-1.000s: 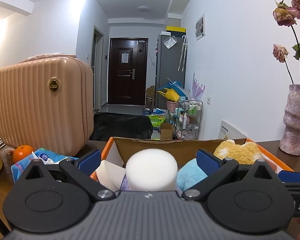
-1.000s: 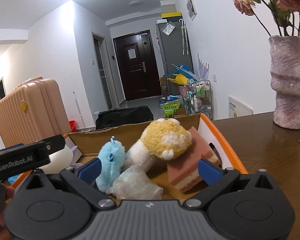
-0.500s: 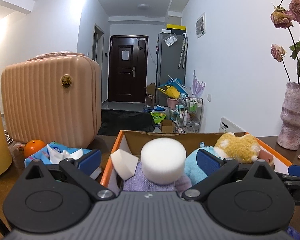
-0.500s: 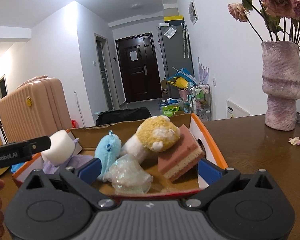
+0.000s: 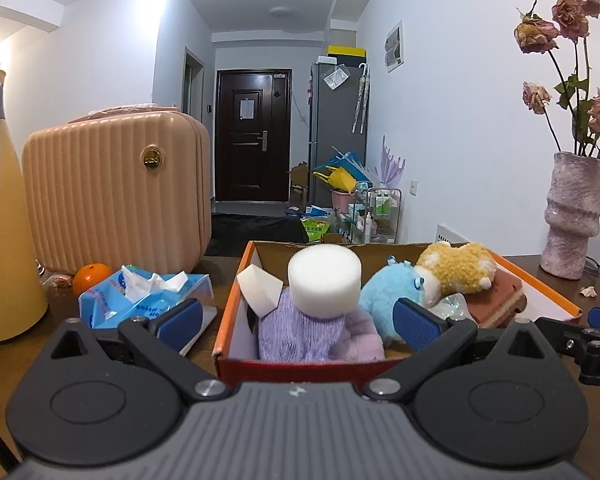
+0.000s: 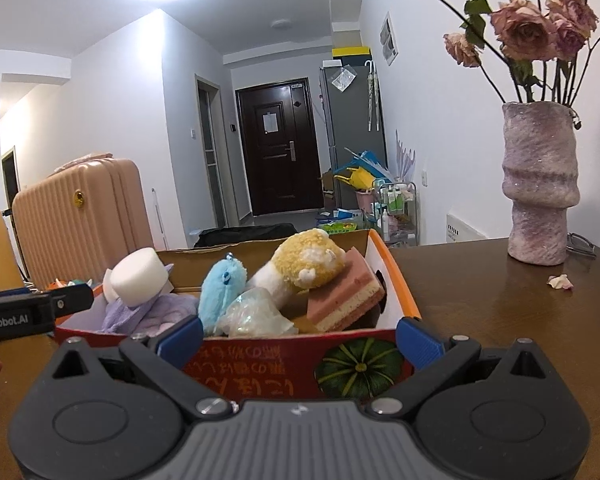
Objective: Organize soft objects
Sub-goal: 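Withdraw both tools from the box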
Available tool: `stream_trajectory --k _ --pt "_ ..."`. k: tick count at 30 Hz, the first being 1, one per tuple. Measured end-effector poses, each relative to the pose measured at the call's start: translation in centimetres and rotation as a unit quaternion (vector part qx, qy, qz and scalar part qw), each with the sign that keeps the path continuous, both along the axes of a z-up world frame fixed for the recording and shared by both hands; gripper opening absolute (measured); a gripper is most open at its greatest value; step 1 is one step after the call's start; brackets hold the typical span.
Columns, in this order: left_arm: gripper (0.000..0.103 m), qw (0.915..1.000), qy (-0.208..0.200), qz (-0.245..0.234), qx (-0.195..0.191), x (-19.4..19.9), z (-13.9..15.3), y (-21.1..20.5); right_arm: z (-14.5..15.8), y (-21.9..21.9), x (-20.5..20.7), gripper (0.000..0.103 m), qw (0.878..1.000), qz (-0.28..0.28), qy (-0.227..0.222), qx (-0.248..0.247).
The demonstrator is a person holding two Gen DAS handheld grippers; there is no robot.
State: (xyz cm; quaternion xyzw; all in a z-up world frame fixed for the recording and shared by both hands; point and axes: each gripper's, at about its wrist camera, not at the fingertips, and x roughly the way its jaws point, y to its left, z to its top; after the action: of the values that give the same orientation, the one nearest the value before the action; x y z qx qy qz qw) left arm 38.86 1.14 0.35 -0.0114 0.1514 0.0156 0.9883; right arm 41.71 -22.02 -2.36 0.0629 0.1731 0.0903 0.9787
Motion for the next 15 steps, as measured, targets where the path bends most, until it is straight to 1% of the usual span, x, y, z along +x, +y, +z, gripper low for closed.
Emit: stream_trajectory --k 9,15 --pt "0.103 0.9999 0.009 -0.008 0.004 -2.7 -0.3 -0.3 -0.1 -0.5 -2.7 0.103 1.0 0.0 0.004 -0.007" --pt "0.103 0.9996 0.022 -0.016 0.003 -4.5 -0.7 -0.8 -0.1 -0.7 -4.7 0.103 1.0 0.005 0.003 -0.022"
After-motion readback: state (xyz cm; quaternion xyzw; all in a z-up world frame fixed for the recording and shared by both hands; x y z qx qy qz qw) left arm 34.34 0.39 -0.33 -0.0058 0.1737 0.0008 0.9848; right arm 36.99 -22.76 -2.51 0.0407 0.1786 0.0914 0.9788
